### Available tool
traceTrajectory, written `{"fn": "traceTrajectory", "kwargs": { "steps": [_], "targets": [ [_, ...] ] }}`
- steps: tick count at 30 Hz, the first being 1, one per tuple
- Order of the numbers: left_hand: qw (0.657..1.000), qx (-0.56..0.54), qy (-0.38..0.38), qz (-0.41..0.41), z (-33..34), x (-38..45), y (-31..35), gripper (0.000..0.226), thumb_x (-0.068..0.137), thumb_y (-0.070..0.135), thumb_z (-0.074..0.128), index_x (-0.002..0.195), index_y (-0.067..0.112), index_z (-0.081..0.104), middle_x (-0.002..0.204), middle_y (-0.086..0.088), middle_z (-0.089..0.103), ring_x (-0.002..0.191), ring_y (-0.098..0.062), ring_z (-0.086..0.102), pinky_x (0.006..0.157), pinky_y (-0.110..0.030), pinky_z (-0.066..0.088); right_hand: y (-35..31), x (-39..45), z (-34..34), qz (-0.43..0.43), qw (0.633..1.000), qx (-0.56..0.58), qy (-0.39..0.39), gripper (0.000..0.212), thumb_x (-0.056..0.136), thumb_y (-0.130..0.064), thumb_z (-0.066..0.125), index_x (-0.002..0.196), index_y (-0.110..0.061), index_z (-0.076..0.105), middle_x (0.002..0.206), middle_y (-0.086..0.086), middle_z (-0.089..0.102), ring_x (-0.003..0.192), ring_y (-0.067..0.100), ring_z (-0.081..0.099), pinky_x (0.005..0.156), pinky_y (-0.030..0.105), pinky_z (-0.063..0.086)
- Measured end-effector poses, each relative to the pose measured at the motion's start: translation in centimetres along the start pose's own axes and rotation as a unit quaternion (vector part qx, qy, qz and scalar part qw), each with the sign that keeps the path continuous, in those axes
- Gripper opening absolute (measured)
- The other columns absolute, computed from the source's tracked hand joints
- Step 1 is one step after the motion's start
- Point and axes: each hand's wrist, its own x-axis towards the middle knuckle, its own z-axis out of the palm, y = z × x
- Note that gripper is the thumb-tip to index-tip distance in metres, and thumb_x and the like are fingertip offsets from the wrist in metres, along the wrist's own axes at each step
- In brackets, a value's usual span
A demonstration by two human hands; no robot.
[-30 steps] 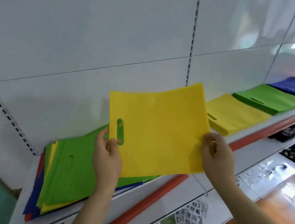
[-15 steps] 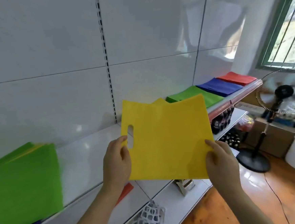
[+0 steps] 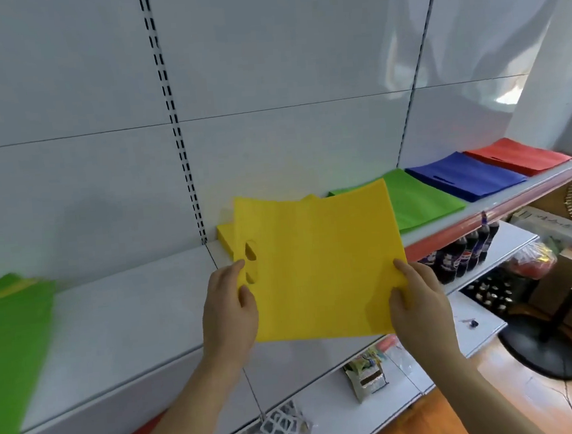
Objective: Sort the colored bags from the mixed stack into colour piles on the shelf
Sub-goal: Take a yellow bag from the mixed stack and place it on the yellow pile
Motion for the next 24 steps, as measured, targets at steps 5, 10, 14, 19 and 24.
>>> {"fn": "traceTrajectory", "kwargs": {
  "steps": [5,10,14,19,24],
  "targets": [
    [0.998,-0.003,0.036,-0.051,2.7,3.2,-0.6,0.037,0.104,0.01,0.056,0.14,0.016,0.062,0.136,0.0,0.056,0.101,0.006,0.045,0.085,-0.017,0.038,1.0,5.6,3.0,-0.04,0.998,-0.018,-0.041,0.039,0.101,-0.006,0.056,0.137,-0.019,0.064,0.142,-0.004,0.054,0.1,0.017,0.058,0.077,0.032,0.047],
    [0.995,0.026,0.046,-0.089,4.9,5.6,-1.3,0.039,0.103,0.013,0.058,0.142,0.011,0.06,0.137,-0.002,0.056,0.114,-0.018,0.06,0.09,-0.028,0.048,1.7,12.6,5.6,-0.078,0.994,-0.04,-0.058,0.04,0.101,-0.006,0.057,0.138,-0.017,0.064,0.14,-0.003,0.058,0.091,0.016,0.058,0.073,0.03,0.045],
    [0.99,0.084,0.033,-0.111,6.1,6.4,-1.7,0.042,0.101,0.016,0.061,0.143,0.009,0.06,0.137,-0.005,0.058,0.125,-0.022,0.055,0.099,-0.032,0.047,2.7,16.1,8.2,-0.087,0.989,-0.053,-0.104,0.045,0.102,-0.01,0.054,0.147,-0.016,0.056,0.142,-0.002,0.054,0.1,0.022,0.059,0.078,0.035,0.049],
    [0.973,0.178,-0.001,-0.147,7.8,7.1,-1.9,0.046,0.1,0.024,0.059,0.144,0.009,0.058,0.141,-0.004,0.056,0.128,-0.025,0.052,0.102,-0.036,0.047,4.5,18.6,10.8,-0.109,0.974,-0.069,-0.187,0.05,0.099,-0.013,0.06,0.149,-0.009,0.055,0.148,0.007,0.053,0.128,0.034,0.055,0.101,0.048,0.052],
    [0.947,0.257,-0.042,-0.189,8.4,7.7,-1.5,0.046,0.099,0.038,0.054,0.135,0.01,0.058,0.137,-0.003,0.053,0.12,-0.027,0.059,0.091,-0.039,0.051,5.6,20.2,12.8,-0.143,0.953,-0.073,-0.258,0.058,0.097,-0.022,0.067,0.15,-0.004,0.052,0.152,0.013,0.052,0.137,0.036,0.049,0.113,0.047,0.044]
  ]
}}
